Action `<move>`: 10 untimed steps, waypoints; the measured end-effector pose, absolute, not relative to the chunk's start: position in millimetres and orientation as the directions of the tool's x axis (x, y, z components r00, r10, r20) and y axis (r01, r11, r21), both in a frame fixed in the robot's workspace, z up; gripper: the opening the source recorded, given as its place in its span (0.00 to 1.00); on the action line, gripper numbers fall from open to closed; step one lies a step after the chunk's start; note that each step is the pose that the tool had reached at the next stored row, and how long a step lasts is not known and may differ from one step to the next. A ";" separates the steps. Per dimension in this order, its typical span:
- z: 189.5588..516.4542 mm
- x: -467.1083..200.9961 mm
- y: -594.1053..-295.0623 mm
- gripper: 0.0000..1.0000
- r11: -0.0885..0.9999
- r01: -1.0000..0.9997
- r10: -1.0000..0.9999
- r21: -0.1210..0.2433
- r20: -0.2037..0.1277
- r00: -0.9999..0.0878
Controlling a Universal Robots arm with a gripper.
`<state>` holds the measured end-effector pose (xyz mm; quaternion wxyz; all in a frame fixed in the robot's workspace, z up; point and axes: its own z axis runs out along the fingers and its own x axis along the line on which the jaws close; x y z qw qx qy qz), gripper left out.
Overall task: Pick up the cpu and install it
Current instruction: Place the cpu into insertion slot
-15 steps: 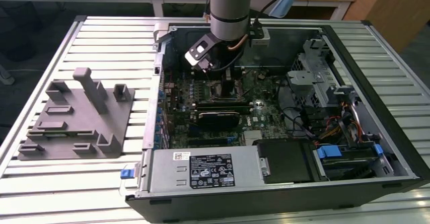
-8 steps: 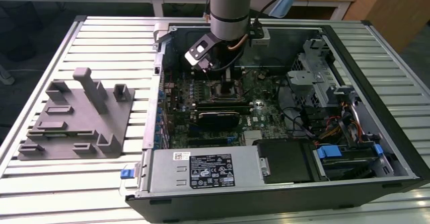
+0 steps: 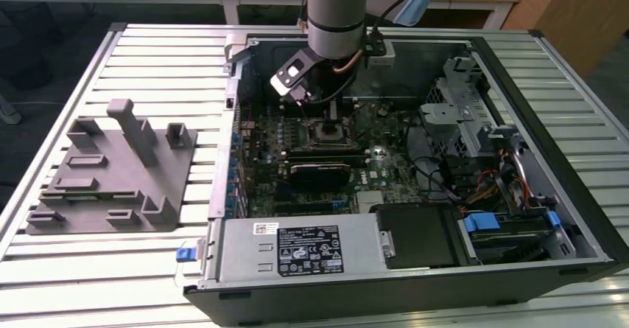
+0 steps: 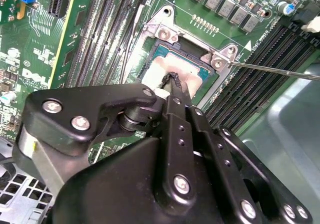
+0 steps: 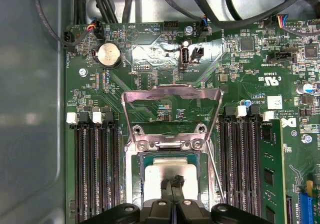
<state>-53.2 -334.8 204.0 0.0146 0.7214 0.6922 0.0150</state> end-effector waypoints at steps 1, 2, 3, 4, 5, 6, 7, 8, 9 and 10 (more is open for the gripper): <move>204.1 -53.2 -334.8 0.11 -0.041 0.998 0.999 0.042 0.002 0.041; 204.2 -53.2 -334.8 0.11 -0.041 0.998 0.999 0.042 0.001 0.041; 204.3 -53.2 -334.8 0.11 -0.041 0.998 0.999 0.042 0.001 0.041; 204.3 -53.2 -334.8 0.11 -0.041 0.998 0.999 0.042 0.001 0.041; 203.9 -53.2 -334.8 0.11 -0.041 0.998 0.999 0.042 0.002 0.041; 203.1 -53.2 -334.8 0.11 -0.041 0.998 0.999 0.042 0.001 0.041; 202.4 -53.2 -334.8 0.11 -0.041 0.998 0.999 0.042 0.001 0.041; 202.3 -53.2 -334.8 0.11 -0.041 0.998 0.999 0.042 0.001 0.041; 202.3 -53.2 -334.8 0.11 -0.041 0.998 0.999 0.042 0.001 0.041; 202.3 -53.2 -334.8 0.11 -0.041 0.998 0.999 0.042 0.001 0.041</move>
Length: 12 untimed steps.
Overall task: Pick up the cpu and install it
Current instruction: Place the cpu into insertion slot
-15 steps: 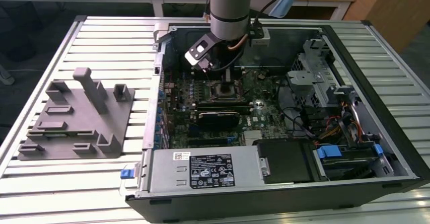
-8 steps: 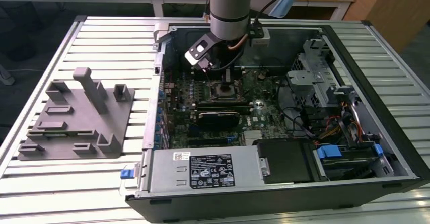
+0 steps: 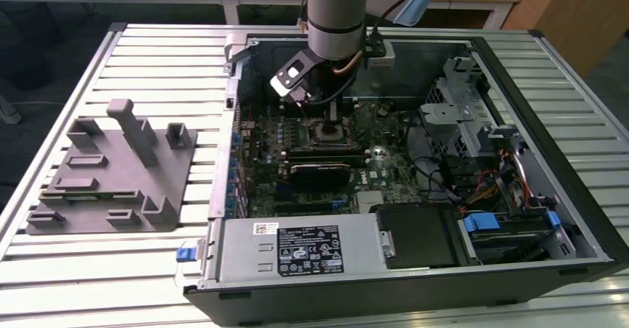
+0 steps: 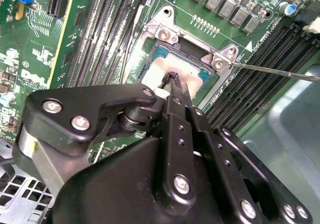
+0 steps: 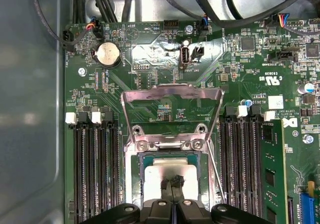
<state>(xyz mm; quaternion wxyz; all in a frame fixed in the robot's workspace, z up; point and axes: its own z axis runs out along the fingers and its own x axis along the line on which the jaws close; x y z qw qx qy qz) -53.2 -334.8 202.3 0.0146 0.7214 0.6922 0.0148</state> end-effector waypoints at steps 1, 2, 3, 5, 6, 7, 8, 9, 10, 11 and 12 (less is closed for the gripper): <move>202.1 -53.2 -334.8 0.11 -0.041 0.998 0.999 0.042 0.001 0.041; 201.4 -53.2 -334.7 0.11 -0.041 0.998 0.999 0.042 0.002 0.041; 200.7 -53.2 -334.7 0.11 -0.041 0.998 0.999 0.042 0.002 0.041; 200.3 -53.2 -334.8 0.11 -0.041 0.998 0.999 0.042 0.001 0.041; 200.3 -53.2 -334.8 0.11 -0.041 0.998 0.999 0.042 0.001 0.041; 200.3 -53.2 -334.8 0.11 -0.041 0.998 0.999 0.042 0.001 0.041; 200.1 -53.2 -334.8 0.11 -0.041 0.998 0.999 0.042 0.001 0.041; 199.6 -53.2 -334.7 0.11 -0.041 0.998 0.999 0.042 0.002 0.041; 199.1 -53.2 -334.7 0.11 -0.041 0.998 0.999 0.042 0.002 0.041; 199.0 -53.2 -334.8 0.11 -0.041 0.998 0.999 0.042 0.001 0.041; 199.0 -53.2 -334.8 0.11 -0.041 0.998 0.999 0.042 0.001 0.041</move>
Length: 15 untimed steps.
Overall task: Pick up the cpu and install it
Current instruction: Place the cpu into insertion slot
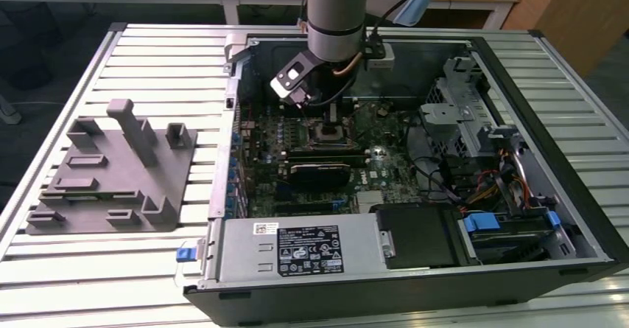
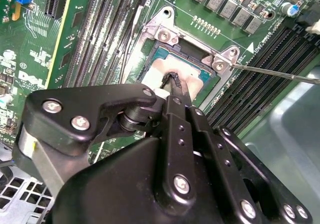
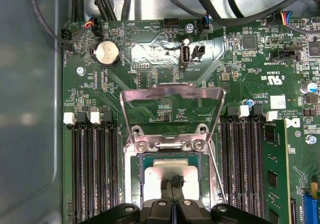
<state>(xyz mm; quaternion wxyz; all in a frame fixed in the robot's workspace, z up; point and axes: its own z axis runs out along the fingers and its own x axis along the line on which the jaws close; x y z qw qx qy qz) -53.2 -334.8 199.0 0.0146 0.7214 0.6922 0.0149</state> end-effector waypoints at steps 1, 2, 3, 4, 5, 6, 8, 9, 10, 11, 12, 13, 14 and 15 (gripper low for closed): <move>199.0 -53.2 -334.8 0.11 -0.041 0.998 0.999 0.042 0.001 0.041; 199.0 -53.2 -334.8 0.11 -0.041 0.998 0.999 0.042 0.001 0.041; 198.8 -53.2 -334.8 0.11 -0.041 0.998 0.999 0.042 0.001 0.041; 198.6 -53.3 -334.8 0.11 -0.041 0.998 0.999 0.042 0.001 0.041; 198.3 -53.3 -334.9 0.11 -0.041 0.998 0.999 0.041 0.001 0.041; 198.2 -53.3 -334.9 0.11 -0.041 0.998 0.999 0.041 0.001 0.041; 198.1 -53.2 -334.8 0.11 -0.041 0.998 0.999 0.041 0.001 0.041; 197.9 -53.2 -334.8 0.11 -0.041 0.998 0.999 0.042 0.001 0.041; 198.1 -53.2 -334.8 0.11 -0.041 0.998 0.999 0.042 0.002 0.041; 203.3 -53.2 -334.8 0.11 -0.041 0.998 0.999 0.042 0.001 0.041; 206.1 -53.2 -334.8 0.11 -0.041 0.998 0.999 0.042 0.002 0.041; 208.8 -53.2 -334.8 0.11 -0.041 0.998 0.999 0.042 0.002 0.041; 211.8 -53.2 -334.8 0.11 -0.041 0.998 0.999 0.042 0.002 0.041; 214.9 -53.2 -334.8 0.11 -0.041 0.998 0.999 0.042 0.001 0.041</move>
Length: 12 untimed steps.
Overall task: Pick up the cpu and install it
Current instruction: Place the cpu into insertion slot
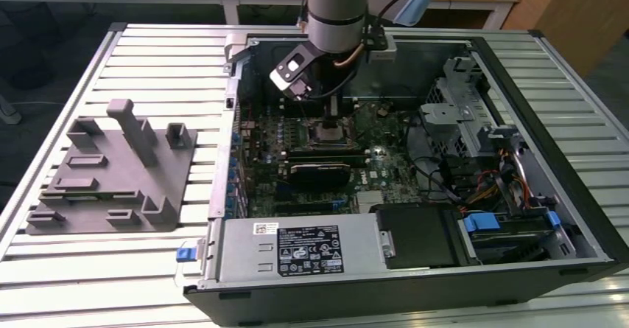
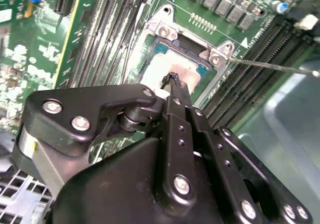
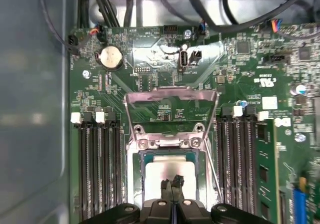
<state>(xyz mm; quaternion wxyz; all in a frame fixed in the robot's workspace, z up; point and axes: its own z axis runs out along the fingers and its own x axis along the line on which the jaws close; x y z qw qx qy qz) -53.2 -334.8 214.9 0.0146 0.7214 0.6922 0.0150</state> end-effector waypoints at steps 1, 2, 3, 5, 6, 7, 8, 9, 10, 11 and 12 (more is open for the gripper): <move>218.3 -53.2 -334.8 0.11 -0.041 0.998 0.999 0.042 0.002 0.041; 221.7 -53.2 -334.8 0.11 -0.041 0.998 0.999 0.042 0.002 0.041; 225.2 -53.2 -334.8 0.11 -0.041 0.998 0.999 0.042 0.002 0.041; 231.4 -53.2 -334.8 0.11 -0.041 0.998 0.999 0.042 0.002 0.041; 234.5 -53.2 -334.8 0.11 -0.041 0.998 0.999 0.042 0.002 0.041; 237.5 -53.2 -334.8 0.11 -0.041 0.998 0.999 0.042 0.002 0.041; 240.4 -53.2 -334.8 0.11 -0.041 0.998 0.999 0.042 0.002 0.041; 243.1 -53.2 -334.8 0.11 -0.041 0.998 0.999 0.042 0.001 0.041; 245.6 -53.2 -334.8 0.11 -0.041 0.998 0.999 0.042 0.001 0.041; 247.0 -53.2 -334.8 0.11 -0.041 0.998 0.999 0.042 0.001 0.041; 247.5 -53.2 -334.8 0.11 -0.041 0.998 0.999 0.042 0.002 0.041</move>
